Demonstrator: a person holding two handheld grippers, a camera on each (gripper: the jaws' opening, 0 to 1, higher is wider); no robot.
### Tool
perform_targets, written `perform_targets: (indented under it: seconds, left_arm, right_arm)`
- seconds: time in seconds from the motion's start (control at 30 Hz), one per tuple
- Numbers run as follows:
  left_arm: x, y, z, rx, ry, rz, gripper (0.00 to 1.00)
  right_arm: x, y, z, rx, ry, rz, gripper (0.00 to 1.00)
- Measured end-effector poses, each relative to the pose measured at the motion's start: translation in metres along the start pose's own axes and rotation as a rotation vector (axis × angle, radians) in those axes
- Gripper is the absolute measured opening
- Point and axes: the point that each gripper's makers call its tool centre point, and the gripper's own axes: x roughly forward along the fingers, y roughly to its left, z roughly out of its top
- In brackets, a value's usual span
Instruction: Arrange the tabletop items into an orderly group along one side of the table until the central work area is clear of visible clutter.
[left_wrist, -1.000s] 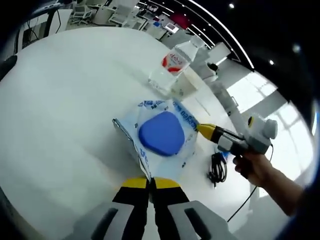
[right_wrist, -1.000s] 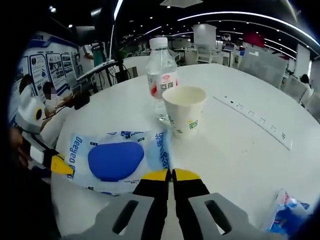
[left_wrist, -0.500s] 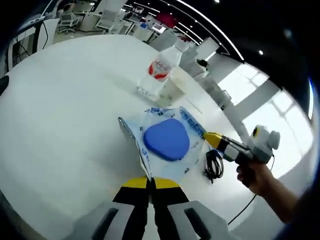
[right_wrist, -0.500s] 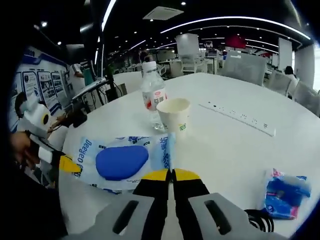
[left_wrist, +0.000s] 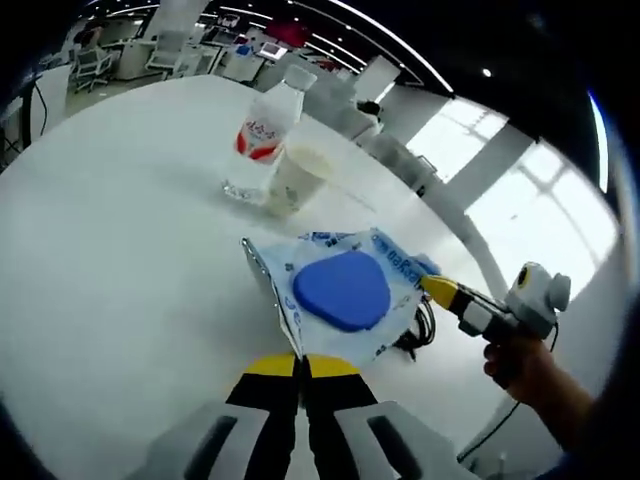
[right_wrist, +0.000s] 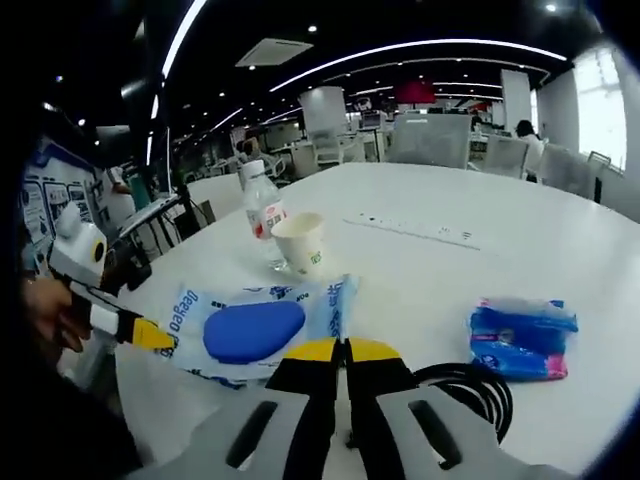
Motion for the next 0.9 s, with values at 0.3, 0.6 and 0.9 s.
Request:
perform_targets:
  seconds: [0.3,0.6,0.9]
  left_arm:
    - [0.016,-0.014,0.006,0.021,0.02,-0.046,0.0]
    - [0.032,-0.024,0.029,0.029,0.008,-0.071,0.0]
    - [0.039,-0.038,0.055,0.073,-0.019,-0.098,0.0]
  right_arm:
    - [-0.022,-0.021,-0.007,0.084,-0.023,-0.093,0.0]
    - [-0.032,-0.036,-0.008,0.133,-0.04,-0.138,0.0]
    - [-0.027,-0.052,-0.001,0.167,-0.041,-0.154,0.0]
